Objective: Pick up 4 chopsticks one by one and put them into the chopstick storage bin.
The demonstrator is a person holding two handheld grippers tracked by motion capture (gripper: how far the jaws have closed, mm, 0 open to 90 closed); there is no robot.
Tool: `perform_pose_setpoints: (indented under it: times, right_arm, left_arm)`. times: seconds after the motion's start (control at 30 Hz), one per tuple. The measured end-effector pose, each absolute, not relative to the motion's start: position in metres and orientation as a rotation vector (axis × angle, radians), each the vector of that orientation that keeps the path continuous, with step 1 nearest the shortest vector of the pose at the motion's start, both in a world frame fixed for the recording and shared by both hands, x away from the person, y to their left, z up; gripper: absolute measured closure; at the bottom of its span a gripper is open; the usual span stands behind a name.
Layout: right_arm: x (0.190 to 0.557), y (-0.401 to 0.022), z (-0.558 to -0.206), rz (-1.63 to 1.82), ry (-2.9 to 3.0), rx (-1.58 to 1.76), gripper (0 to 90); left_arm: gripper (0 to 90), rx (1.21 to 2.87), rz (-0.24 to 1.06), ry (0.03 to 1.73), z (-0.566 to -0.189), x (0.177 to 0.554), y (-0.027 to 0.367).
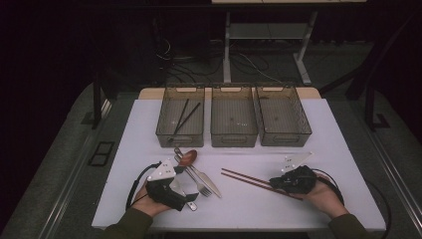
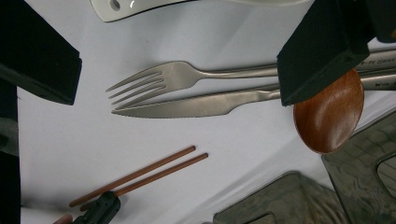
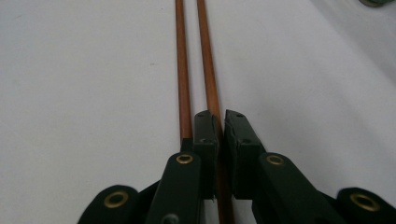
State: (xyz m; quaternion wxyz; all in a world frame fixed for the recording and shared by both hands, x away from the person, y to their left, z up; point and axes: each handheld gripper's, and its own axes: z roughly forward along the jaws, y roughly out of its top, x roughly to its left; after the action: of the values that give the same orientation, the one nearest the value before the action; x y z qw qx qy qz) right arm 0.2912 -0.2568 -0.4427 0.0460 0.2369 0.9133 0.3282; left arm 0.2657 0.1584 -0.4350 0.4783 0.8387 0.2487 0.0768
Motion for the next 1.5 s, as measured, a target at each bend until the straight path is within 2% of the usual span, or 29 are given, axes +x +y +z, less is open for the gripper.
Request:
perform_pose_setpoints:
  times: [0.63,1.5]
  right_arm:
    - [0.293,-0.26,-0.441,1.014,2.759,0.741,84.8]
    - [0.294,-0.276,-0.426,1.229,2.663,0.809,84.7]
  left_arm:
    - [0.0,2.05,0.181,0.604,-0.435,0.266,0.158]
    - [0.0,2.039,0.18,0.59,-0.435,0.266,0.159]
